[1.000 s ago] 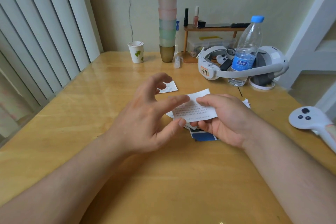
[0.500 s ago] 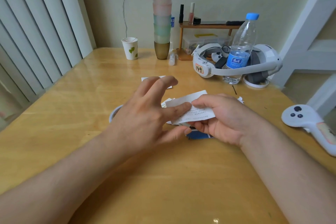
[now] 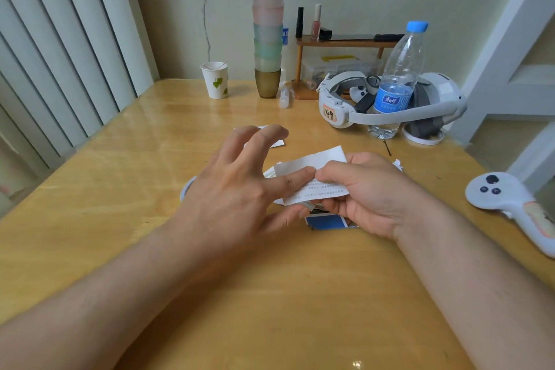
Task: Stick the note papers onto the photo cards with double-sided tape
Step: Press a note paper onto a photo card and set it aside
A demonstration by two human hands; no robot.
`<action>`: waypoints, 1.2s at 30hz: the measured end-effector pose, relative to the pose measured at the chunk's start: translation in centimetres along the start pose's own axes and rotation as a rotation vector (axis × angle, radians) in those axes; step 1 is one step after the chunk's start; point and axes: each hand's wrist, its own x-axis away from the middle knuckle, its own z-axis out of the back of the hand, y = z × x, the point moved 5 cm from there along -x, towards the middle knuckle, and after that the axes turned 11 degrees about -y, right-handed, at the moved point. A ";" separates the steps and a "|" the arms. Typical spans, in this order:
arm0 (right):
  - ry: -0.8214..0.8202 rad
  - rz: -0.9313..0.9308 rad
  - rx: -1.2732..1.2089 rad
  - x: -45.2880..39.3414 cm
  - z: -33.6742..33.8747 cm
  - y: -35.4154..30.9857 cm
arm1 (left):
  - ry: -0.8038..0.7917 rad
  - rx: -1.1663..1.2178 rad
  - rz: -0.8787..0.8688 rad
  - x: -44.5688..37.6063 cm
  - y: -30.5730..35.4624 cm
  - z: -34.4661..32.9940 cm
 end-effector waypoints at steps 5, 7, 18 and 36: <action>-0.003 0.037 0.015 -0.1 0.1 -0.1 | 0.007 0.012 0.021 0.1 0.2 -0.1; -0.048 0.046 -0.049 -0.1 0.1 -0.3 | 0.008 0.003 0.032 0.1 0.0 0.0; -0.074 0.019 -0.114 -0.3 0.4 -0.1 | 0.000 -0.021 0.058 0.3 -0.1 -0.2; -0.112 0.070 -0.273 0.4 -0.3 -0.8 | -0.082 0.094 0.136 1.1 0.2 -1.5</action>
